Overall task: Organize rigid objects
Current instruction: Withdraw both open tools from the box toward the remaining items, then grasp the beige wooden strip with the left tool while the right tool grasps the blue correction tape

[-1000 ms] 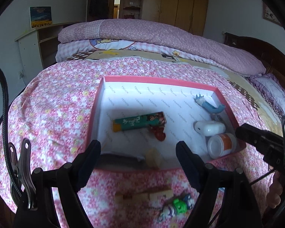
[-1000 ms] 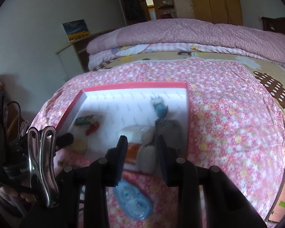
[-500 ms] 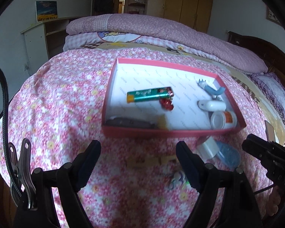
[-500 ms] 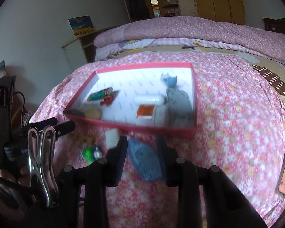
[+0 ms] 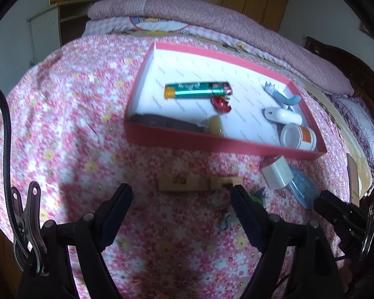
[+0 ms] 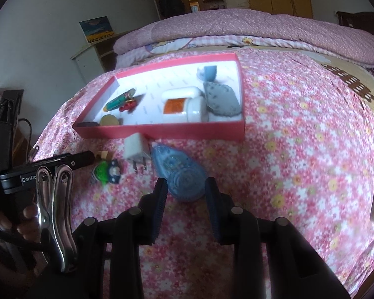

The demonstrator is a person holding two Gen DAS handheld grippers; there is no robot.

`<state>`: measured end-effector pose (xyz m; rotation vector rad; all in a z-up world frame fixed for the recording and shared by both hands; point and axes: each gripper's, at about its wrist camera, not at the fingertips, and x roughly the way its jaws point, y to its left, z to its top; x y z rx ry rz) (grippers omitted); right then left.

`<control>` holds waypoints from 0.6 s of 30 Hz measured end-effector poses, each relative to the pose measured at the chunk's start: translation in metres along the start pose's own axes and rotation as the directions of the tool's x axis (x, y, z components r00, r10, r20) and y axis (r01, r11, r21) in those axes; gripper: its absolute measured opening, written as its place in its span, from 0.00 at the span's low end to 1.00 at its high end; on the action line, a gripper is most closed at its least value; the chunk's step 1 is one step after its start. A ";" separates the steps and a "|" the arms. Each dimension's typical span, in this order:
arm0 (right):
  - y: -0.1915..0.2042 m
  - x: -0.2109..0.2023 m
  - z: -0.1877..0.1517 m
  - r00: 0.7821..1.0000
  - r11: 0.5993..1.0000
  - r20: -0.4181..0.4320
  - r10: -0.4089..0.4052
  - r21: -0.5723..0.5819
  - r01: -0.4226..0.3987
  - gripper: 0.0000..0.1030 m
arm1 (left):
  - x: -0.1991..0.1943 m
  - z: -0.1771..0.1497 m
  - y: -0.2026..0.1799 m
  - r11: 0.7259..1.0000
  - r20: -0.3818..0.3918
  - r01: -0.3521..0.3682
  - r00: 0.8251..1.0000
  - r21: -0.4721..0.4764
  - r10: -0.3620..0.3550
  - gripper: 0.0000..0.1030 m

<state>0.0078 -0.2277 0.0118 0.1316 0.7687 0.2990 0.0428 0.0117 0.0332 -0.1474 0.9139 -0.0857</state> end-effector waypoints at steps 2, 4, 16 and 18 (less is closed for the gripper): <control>-0.002 0.001 -0.002 1.000 1.000 -0.003 0.001 0.010 -0.001 0.32 | 0.001 -0.001 -0.001 1.000 0.014 -0.009 1.000 -0.010 0.009 0.84; -0.003 0.001 -0.003 1.000 1.000 -0.006 0.005 0.014 -0.005 0.32 | 0.002 -0.001 -0.004 1.000 0.022 -0.015 1.000 -0.003 0.015 0.89; -0.006 0.004 -0.006 1.000 0.999 -0.012 0.029 0.029 -0.029 0.32 | 0.013 0.001 -0.018 0.998 0.037 -0.057 0.998 0.004 0.057 0.93; -0.006 0.005 -0.007 0.999 0.999 -0.014 0.031 0.031 -0.031 0.32 | 0.014 0.001 -0.020 0.998 0.039 -0.063 0.997 -0.003 0.063 0.94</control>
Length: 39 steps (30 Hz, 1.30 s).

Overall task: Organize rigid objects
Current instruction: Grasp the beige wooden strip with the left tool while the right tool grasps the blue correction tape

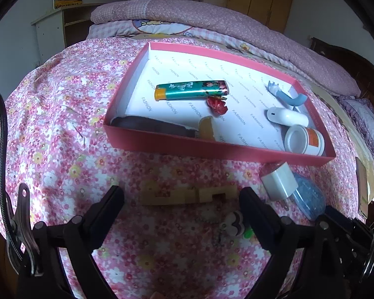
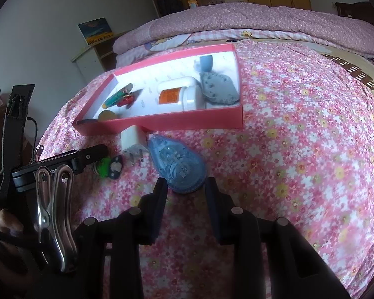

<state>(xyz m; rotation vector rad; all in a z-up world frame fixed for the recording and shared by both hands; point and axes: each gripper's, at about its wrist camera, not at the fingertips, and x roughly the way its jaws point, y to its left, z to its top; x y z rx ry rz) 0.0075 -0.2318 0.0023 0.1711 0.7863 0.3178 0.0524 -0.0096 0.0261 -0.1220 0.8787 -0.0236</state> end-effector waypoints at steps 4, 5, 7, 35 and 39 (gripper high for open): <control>-0.001 0.001 -0.001 1.000 1.000 -0.001 0.008 0.003 -0.008 0.32 | 0.003 0.000 -0.003 1.000 0.000 -0.026 1.000 -0.015 0.026 0.96; -0.001 0.001 -0.001 1.000 1.000 -0.001 0.009 0.003 -0.009 0.32 | 0.003 0.000 -0.003 0.999 0.001 -0.034 0.999 -0.018 0.034 0.96; -0.002 0.001 -0.001 1.000 1.000 -0.001 0.012 0.006 -0.012 0.32 | 0.004 0.000 -0.005 0.998 0.004 -0.056 0.998 -0.019 0.056 0.96; 0.006 -0.003 0.005 1.000 0.997 0.001 -0.009 -0.076 0.009 0.48 | -0.004 -0.009 -0.002 0.996 0.025 -0.081 0.996 0.037 0.080 0.78; 0.011 0.004 0.010 1.000 0.992 -0.016 -0.022 -0.124 0.019 0.52 | -0.005 -0.010 -0.001 0.996 0.028 -0.072 0.997 0.044 0.071 0.78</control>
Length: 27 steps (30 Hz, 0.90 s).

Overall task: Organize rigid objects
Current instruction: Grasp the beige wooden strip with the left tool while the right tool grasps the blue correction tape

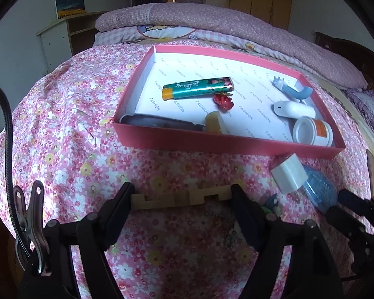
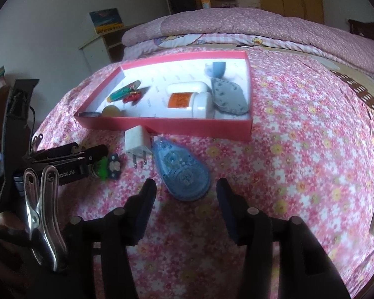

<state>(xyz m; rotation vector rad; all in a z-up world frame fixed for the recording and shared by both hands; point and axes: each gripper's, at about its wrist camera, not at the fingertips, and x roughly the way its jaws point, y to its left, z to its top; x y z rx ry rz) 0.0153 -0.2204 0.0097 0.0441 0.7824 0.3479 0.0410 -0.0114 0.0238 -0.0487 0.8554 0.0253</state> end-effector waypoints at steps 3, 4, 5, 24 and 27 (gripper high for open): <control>0.002 0.005 0.004 1.000 0.999 -0.011 -0.014 -0.037 0.013 0.53 | -0.003 -0.001 0.003 1.000 0.003 0.015 1.000 -0.004 -0.015 0.78; 0.004 0.008 0.006 1.000 0.998 -0.015 -0.017 -0.053 0.016 0.53 | -0.003 -0.002 0.004 1.000 0.004 0.017 1.000 -0.003 -0.017 0.78; 0.005 0.009 0.007 1.000 0.998 -0.017 -0.020 -0.064 0.019 0.53 | -0.004 -0.003 0.005 1.000 0.006 0.019 1.000 0.000 -0.019 0.78; 0.025 0.018 0.005 0.996 0.991 -0.079 0.033 -0.128 -0.043 0.42 | -0.011 -0.009 0.019 0.998 0.019 0.057 0.998 -0.014 -0.056 0.78; 0.030 0.019 0.002 0.997 0.991 -0.080 0.009 -0.129 -0.019 0.42 | -0.011 -0.009 0.019 0.998 0.021 0.058 0.998 -0.015 -0.058 0.78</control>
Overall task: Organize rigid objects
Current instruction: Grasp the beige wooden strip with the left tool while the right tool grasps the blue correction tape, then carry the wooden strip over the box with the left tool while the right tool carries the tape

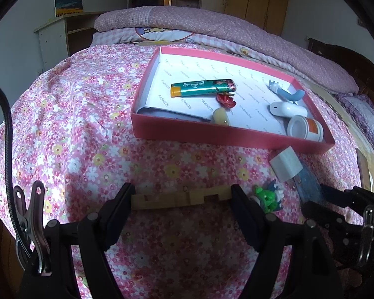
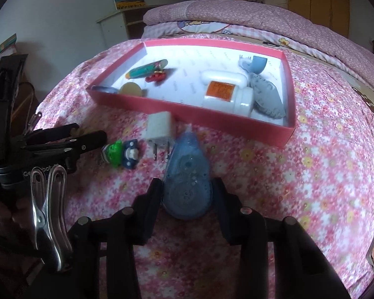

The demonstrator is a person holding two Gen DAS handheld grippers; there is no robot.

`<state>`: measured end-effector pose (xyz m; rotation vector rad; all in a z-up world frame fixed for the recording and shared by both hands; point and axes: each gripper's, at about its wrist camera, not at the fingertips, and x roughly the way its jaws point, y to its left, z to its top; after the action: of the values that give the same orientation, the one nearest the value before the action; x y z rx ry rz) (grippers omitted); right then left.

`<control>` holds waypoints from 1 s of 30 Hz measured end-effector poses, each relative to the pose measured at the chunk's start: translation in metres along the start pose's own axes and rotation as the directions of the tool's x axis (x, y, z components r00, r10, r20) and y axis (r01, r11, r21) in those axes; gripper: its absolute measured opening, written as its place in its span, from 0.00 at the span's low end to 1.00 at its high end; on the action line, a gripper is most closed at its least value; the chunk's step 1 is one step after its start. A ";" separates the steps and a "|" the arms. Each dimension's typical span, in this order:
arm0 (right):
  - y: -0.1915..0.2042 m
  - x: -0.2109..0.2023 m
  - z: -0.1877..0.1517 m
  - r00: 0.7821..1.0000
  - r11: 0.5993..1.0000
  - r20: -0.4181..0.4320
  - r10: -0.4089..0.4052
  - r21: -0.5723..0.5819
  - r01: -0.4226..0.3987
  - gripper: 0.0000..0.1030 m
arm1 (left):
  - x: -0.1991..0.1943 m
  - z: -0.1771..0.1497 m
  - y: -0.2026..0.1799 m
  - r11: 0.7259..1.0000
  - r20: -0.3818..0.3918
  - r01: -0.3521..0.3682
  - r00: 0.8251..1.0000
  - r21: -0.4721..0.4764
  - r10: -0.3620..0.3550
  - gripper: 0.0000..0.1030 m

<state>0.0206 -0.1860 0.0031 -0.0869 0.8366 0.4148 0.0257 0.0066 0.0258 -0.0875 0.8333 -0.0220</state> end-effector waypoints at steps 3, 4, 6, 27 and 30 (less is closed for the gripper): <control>0.002 0.002 0.001 1.000 1.000 0.006 -0.026 0.002 0.026 0.42 | 0.000 0.000 0.000 1.000 0.000 0.003 1.000 -0.002 -0.003 0.78; 0.004 0.003 0.001 0.999 0.999 0.009 -0.039 -0.003 0.039 0.42 | 0.000 0.000 0.000 1.000 0.000 0.004 1.000 -0.004 -0.004 0.78; 0.007 0.004 0.001 0.998 0.998 0.013 -0.060 -0.015 0.060 0.42 | -0.001 0.000 0.001 1.000 0.000 0.007 1.000 -0.007 -0.007 0.78; -0.020 -0.012 -0.014 0.998 0.979 0.055 0.031 0.197 -0.041 0.40 | -0.013 0.014 -0.002 1.000 0.032 0.030 0.999 0.000 -0.030 0.78; -0.023 -0.013 -0.017 0.998 0.977 0.059 0.037 0.209 -0.049 0.40 | -0.015 0.021 -0.004 0.999 0.045 0.034 0.998 0.005 -0.034 0.78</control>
<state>0.0096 -0.2150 -0.0007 0.1387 0.8251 0.3655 0.0316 0.0053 0.0514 -0.0977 0.7864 -0.0536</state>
